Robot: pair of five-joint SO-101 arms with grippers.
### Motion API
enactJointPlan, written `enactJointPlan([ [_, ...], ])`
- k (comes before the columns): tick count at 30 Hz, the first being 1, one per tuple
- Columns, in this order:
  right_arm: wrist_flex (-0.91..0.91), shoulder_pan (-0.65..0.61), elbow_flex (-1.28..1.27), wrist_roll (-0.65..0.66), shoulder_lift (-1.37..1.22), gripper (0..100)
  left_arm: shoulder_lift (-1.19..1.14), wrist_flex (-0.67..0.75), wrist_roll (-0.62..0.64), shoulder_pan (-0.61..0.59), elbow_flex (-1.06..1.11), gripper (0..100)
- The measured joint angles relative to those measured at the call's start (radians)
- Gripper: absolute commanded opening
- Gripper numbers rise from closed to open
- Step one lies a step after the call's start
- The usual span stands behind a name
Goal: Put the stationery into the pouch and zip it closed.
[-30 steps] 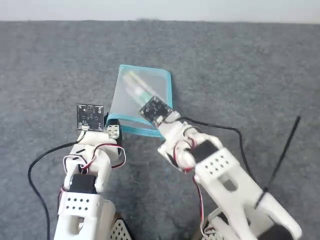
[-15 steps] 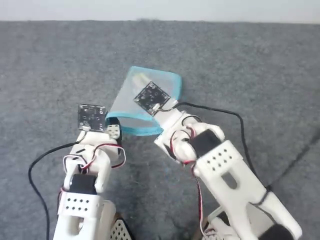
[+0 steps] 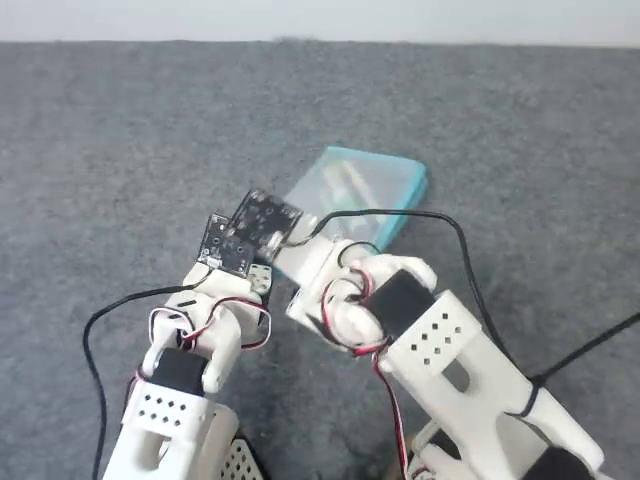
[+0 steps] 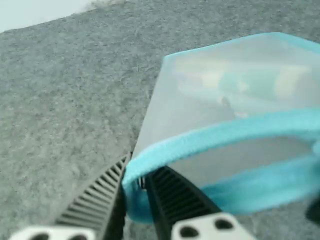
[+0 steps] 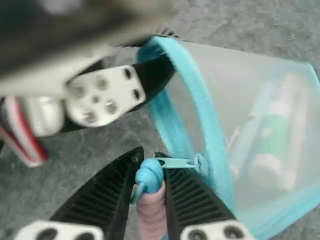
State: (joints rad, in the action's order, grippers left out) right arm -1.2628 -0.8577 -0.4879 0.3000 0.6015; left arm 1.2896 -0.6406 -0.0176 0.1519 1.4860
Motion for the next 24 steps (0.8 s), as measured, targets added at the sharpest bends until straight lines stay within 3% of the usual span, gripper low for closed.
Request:
enactJointPlan([
  [8,-0.031,-0.114,0.014,0.055,0.0,1.7,0.0,-0.002,-0.008,-0.005,0.0,1],
  [16,-0.095,-0.089,0.017,0.058,0.0,39.2,0.0,-0.002,0.014,-0.118,0.0,1],
  [24,-0.097,-0.091,0.015,0.112,0.002,40.2,-0.002,-0.002,0.014,-0.133,0.002,1],
])
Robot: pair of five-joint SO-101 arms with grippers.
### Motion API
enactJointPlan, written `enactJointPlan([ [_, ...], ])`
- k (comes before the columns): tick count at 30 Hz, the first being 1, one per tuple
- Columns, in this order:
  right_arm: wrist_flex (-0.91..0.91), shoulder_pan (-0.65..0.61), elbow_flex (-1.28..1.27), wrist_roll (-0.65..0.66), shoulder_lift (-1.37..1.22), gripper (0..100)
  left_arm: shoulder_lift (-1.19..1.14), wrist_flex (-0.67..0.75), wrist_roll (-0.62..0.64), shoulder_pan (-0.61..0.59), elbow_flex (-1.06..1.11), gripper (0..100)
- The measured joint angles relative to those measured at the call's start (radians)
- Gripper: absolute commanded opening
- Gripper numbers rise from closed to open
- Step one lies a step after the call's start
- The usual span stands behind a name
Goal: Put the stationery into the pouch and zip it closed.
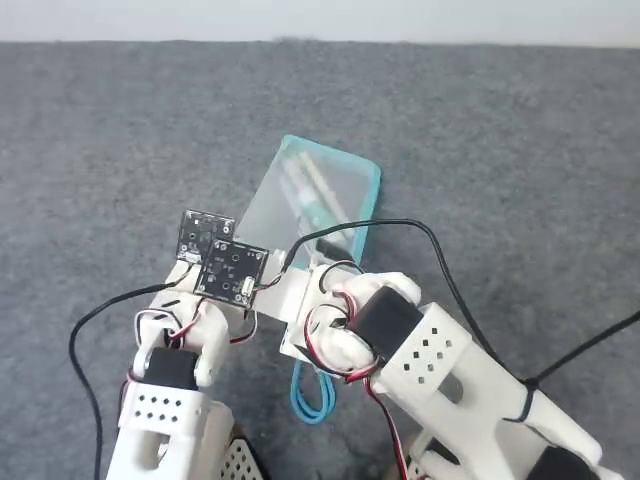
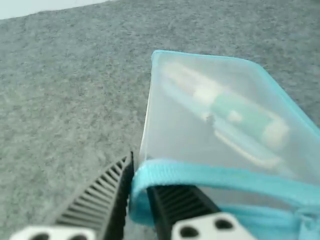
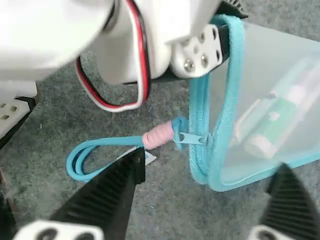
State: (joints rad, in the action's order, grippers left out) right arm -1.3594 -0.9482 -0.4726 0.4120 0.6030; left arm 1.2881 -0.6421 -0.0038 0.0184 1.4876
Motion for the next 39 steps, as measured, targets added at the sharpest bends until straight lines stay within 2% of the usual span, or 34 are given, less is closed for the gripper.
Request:
enactJointPlan([
  [4,0.031,0.072,-0.089,0.002,0.04,40.2,0.0,0.0,0.0,0.0,0.0,1],
  [12,0.302,0.187,-0.465,0.106,0.203,40.2,0.0,0.0,0.0,0.0,0.0,1],
  [21,0.503,0.193,-0.52,0.118,0.146,39.9,0.0,0.0,0.0,0.0,0.0,1],
  [24,0.605,0.192,-0.52,0.12,0.058,32.0,0.0,0.0,0.0,0.0,0.0,1],
  [30,0.697,0.236,-0.519,0.121,-0.028,1.6,0.0,0.0,0.0,0.0,0.0,1],
  [33,0.69,0.288,-0.466,0.1,-0.028,0.6,0.0,0.0,0.003,0.002,0.0,2],
  [39,0.664,0.379,-0.351,0.017,-0.11,0.5,0.003,-0.014,0.011,-0.006,-0.028,17],
])
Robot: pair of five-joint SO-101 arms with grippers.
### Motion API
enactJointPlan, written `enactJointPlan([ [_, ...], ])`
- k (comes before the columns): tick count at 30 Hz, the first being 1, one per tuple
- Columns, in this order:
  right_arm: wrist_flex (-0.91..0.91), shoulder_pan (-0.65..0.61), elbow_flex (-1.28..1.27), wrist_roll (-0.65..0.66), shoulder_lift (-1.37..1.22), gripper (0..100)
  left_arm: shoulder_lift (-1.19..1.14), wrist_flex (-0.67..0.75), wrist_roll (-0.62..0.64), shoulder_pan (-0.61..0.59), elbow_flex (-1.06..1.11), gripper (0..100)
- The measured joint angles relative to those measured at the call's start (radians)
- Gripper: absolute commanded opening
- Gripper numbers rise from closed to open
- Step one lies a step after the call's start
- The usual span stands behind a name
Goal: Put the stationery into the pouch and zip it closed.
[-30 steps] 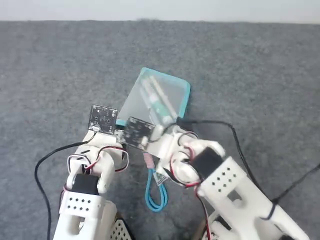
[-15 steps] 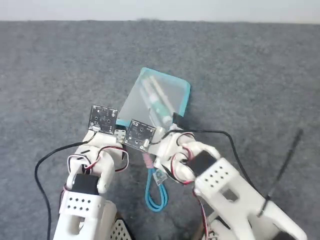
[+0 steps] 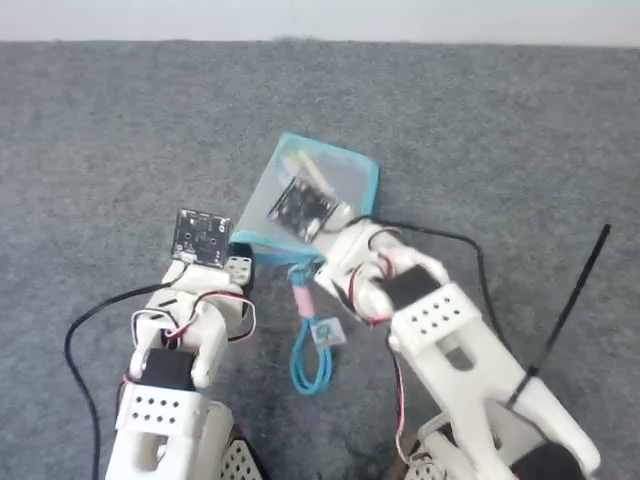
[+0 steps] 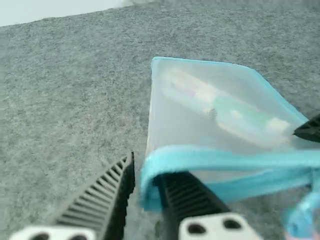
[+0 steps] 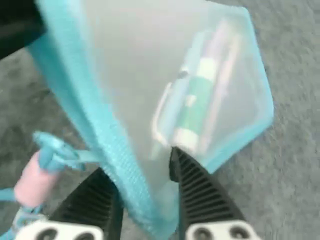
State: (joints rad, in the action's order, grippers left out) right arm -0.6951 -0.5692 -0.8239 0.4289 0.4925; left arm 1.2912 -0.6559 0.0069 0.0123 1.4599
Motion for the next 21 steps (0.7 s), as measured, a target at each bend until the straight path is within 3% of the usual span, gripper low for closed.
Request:
enactJointPlan([
  [6,0.008,0.078,0.187,-0.081,-0.227,0.5,0.0,-0.127,-0.003,0.002,-0.089,16],
  [12,-0.023,0.117,0.356,-0.144,-0.411,0.5,0.0,-0.143,-0.005,0.006,-0.091,16],
  [21,-0.21,0.106,0.405,-0.169,-0.324,0.6,0.0,-0.143,-0.034,0.163,-0.089,26],
])
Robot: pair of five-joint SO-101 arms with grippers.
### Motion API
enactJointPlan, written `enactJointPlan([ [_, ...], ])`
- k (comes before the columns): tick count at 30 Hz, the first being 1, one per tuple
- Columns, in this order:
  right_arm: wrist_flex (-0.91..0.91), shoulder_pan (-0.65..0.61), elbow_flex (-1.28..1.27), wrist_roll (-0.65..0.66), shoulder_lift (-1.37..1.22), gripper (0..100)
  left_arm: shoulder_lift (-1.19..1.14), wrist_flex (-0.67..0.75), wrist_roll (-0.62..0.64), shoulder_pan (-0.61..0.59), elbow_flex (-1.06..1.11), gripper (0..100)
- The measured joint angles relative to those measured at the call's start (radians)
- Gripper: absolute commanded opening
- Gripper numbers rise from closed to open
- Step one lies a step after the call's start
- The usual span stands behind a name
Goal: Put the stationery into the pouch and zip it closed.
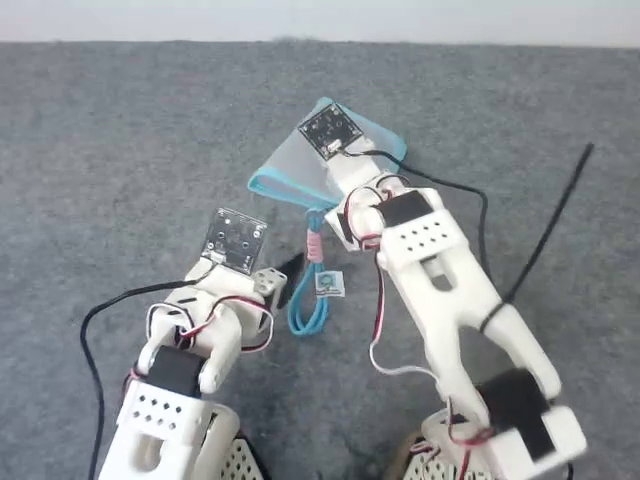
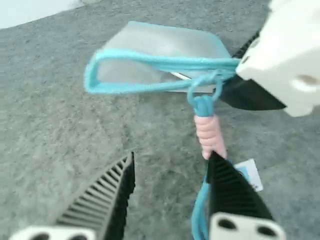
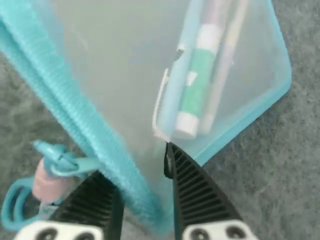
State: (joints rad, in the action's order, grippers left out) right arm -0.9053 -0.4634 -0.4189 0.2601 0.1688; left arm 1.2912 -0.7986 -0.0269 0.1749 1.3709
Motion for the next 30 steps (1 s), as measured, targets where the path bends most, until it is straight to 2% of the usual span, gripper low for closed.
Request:
enactJointPlan([
  [6,-0.049,-0.083,-0.158,-0.006,0.224,0.6,0.0,0.003,-0.005,0.02,0.015,26],
  [13,-0.051,-0.157,-0.258,-0.009,0.361,0.6,-0.002,0.084,-0.005,0.021,0.083,23],
  [18,-0.049,-0.157,-0.287,-0.009,0.365,0.6,-0.002,0.091,-0.005,0.023,0.083,1],
  [24,-0.041,-0.117,-0.321,0.017,0.388,0.6,-0.002,0.124,-0.005,-0.002,0.083,1],
  [30,-0.041,-0.028,-0.362,0.081,0.393,0.6,-0.002,0.124,-0.005,-0.133,0.083,1],
])
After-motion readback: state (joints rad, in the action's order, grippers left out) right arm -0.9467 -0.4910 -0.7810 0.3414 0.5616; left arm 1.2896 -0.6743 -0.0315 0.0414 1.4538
